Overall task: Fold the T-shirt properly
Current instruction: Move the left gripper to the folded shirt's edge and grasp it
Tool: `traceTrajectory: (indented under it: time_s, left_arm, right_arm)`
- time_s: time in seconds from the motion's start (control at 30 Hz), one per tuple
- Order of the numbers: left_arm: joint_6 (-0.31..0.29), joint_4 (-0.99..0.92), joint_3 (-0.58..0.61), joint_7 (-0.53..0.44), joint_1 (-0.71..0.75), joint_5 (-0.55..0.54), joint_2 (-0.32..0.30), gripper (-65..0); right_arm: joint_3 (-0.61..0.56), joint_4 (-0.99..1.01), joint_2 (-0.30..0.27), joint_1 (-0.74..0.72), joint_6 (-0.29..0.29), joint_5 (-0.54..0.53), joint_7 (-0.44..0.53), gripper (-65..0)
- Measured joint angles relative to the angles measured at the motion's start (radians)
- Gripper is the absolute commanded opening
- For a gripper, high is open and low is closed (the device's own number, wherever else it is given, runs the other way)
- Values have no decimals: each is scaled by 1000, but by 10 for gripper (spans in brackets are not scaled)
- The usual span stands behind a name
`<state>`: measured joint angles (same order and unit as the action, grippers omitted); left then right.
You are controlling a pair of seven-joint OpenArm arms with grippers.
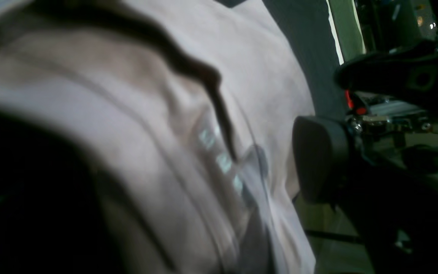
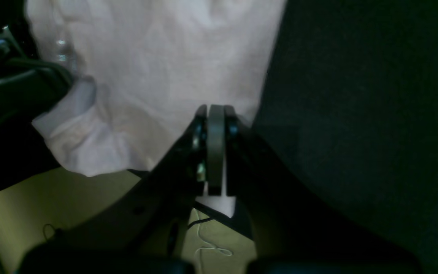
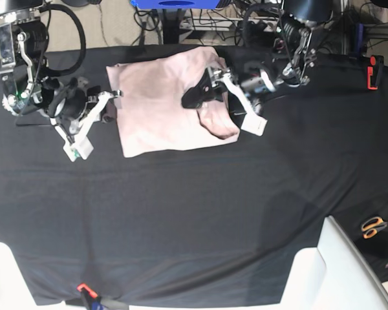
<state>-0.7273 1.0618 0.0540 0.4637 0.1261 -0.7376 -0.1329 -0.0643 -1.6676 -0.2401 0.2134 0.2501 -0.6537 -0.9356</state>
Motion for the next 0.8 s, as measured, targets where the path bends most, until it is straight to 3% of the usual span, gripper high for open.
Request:
traceTrajectory:
  time_s: [0.07,0.2,0.3,0.4,0.47,0.53,0.8]
  left_arm:
    - [8,-19,-5,-3,-10,3,6,-242]
    - [18,-32,-7,26,-18,42,7,-650]
    - [16,-36,-6,27,-21,33,5,-650]
    - [23,-4,3,45,-20,37,1,-650]
    - [75,31,8,52,-5,45,-4,-650]
    - [128,53,48,55,-4,36,-36,-650]
    - [138,88,241,225,-167,49,-182,-650]
  right_arm:
    - [0,16,0,1,0,0,-2,-650]
    - [2,27,0,2,0,0,26,-650]
    - [2,27,-6,23,0,0,92,-650]
    - [4,34,-5,34,0,0,98,-650]
    - [4,40,-6,31,0,0,107,-650]
    - [4,42,-6,31,0,0,106,-650]
    - [4,43,0,31,-7,0,106,-650]
